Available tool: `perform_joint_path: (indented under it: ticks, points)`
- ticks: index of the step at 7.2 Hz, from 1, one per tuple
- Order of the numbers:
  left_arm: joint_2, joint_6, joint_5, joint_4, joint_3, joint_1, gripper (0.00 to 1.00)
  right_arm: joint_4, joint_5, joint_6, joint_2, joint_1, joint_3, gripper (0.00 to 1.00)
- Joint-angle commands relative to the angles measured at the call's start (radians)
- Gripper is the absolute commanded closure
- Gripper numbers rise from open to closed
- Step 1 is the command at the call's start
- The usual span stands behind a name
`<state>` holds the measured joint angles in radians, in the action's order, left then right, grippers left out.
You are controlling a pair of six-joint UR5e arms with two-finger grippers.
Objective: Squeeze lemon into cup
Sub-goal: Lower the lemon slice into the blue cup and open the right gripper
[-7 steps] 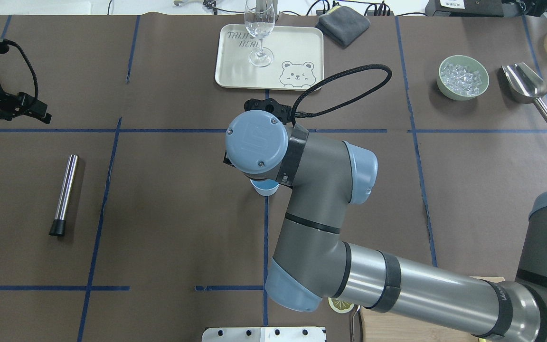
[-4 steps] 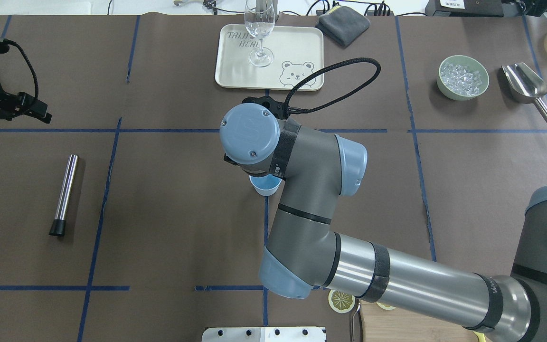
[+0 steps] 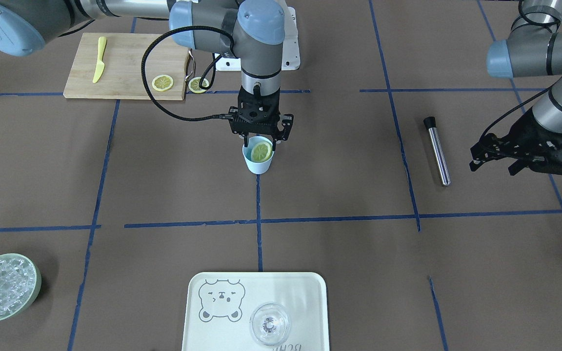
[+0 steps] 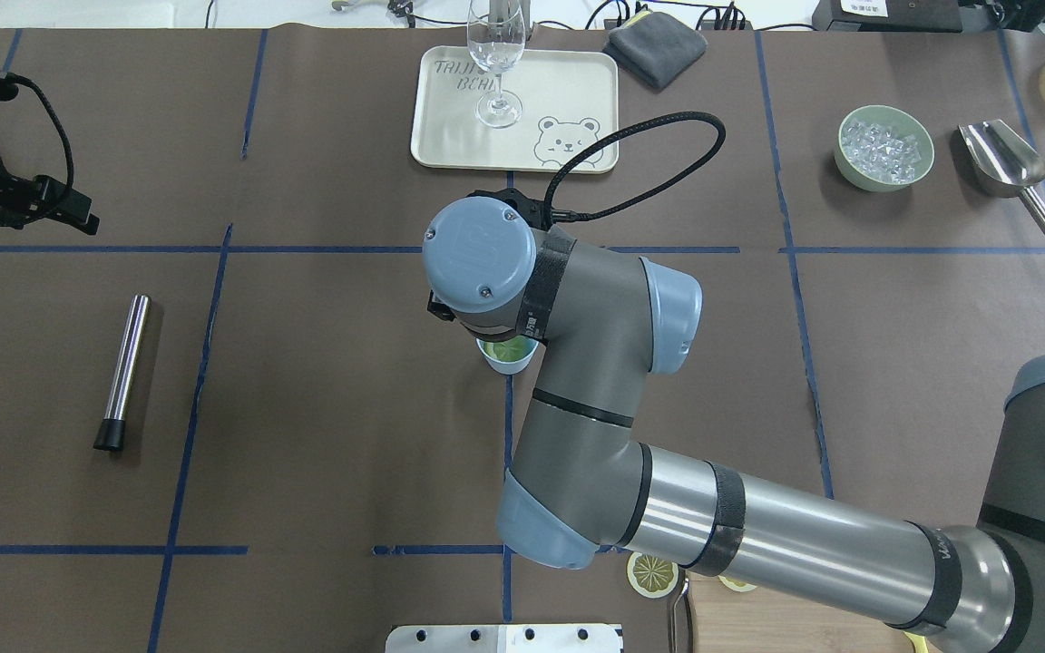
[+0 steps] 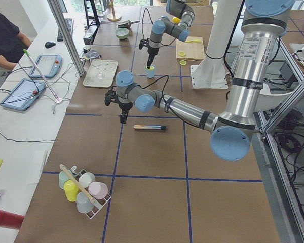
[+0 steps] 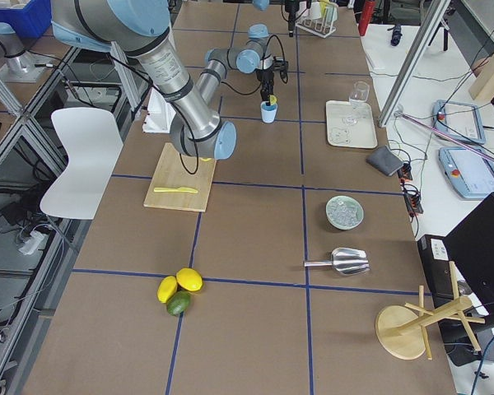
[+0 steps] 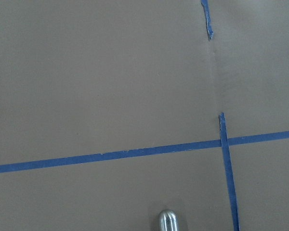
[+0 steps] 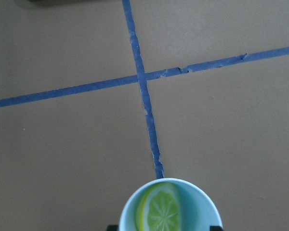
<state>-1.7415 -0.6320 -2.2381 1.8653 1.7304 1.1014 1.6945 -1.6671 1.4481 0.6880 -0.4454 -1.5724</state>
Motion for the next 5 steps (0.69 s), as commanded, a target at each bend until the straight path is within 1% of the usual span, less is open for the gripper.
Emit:
perform_joint_path:
  ticks: [1,2,3,4,5]
  points:
    - [-0.001,0.0,0.0,0.0,0.0,0.0,0.0,0.002,-0.005,-0.002,0.001,0.0,-0.001,0.03]
    - [-0.003,-0.008,0.0,0.0,-0.003,0.0,0.0,0.004,-0.035,-0.003,0.001,-0.009,-0.008,0.0]
    - [-0.012,-0.012,0.0,0.0,-0.014,0.0,0.0,0.01,-0.066,-0.024,0.001,-0.031,-0.018,0.0]
    - [-0.012,-0.015,0.002,-0.002,-0.026,-0.002,0.0,0.034,-0.104,-0.066,0.017,-0.077,-0.047,0.0]
    - [-0.007,-0.017,0.003,-0.011,-0.043,-0.032,0.0,0.068,-0.141,-0.134,0.06,-0.123,-0.111,0.0]
